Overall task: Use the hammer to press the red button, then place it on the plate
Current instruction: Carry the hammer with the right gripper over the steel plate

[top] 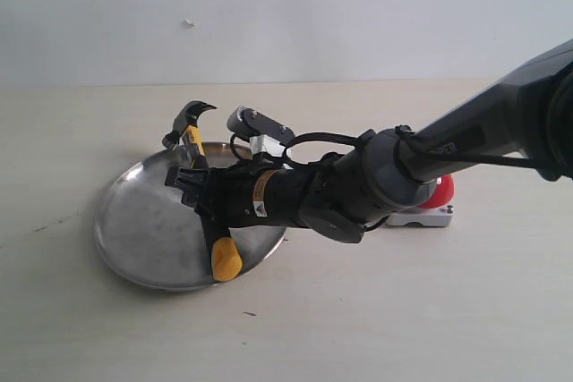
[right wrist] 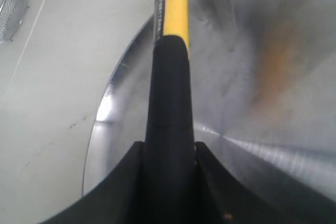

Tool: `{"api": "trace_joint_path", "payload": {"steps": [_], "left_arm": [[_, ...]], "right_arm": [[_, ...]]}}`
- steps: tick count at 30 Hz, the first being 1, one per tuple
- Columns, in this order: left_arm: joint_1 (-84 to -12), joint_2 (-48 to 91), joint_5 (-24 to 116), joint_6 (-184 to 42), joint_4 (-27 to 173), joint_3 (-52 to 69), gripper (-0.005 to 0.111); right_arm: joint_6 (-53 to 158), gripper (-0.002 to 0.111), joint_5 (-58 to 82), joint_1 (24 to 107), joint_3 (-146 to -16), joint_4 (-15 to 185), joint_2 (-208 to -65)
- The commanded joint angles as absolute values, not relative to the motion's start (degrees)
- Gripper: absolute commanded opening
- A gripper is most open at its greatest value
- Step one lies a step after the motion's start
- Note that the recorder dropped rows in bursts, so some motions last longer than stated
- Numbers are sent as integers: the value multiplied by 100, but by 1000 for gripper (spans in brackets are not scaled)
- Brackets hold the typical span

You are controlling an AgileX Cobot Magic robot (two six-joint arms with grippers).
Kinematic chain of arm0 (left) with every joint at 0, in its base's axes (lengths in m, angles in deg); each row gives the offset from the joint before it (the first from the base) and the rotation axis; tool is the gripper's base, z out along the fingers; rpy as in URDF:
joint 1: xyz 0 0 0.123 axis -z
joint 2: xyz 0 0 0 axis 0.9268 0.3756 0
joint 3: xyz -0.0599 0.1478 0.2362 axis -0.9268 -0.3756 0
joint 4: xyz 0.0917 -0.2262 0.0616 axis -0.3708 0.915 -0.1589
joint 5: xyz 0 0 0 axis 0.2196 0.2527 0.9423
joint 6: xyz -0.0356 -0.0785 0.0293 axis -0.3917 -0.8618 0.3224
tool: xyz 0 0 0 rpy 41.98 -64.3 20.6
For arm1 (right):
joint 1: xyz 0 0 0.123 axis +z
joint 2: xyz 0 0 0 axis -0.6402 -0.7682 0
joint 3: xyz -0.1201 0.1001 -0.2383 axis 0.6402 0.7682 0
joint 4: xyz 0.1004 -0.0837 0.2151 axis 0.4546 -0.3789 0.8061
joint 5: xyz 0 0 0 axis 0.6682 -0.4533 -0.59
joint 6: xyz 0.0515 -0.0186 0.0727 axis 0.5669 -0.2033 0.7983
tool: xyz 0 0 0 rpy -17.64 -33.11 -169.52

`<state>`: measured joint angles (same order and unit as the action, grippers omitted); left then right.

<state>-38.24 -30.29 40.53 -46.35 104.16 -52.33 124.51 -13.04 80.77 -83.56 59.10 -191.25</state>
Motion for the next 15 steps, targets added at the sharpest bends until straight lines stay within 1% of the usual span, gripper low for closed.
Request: {"api": "trace_joint_path", "payload": {"steps": [1, 15], "left_arm": [[-3834, -3062, 4069, -4640, 10396, -5233, 0], [-3834, -3062, 4069, -4640, 10396, -5233, 0]], "right_arm": [[12366, 0, -1778, 8045, -8480, 5846, -19053], [11995, 0, -1708, 8045, -8480, 5846, -19053]]}}
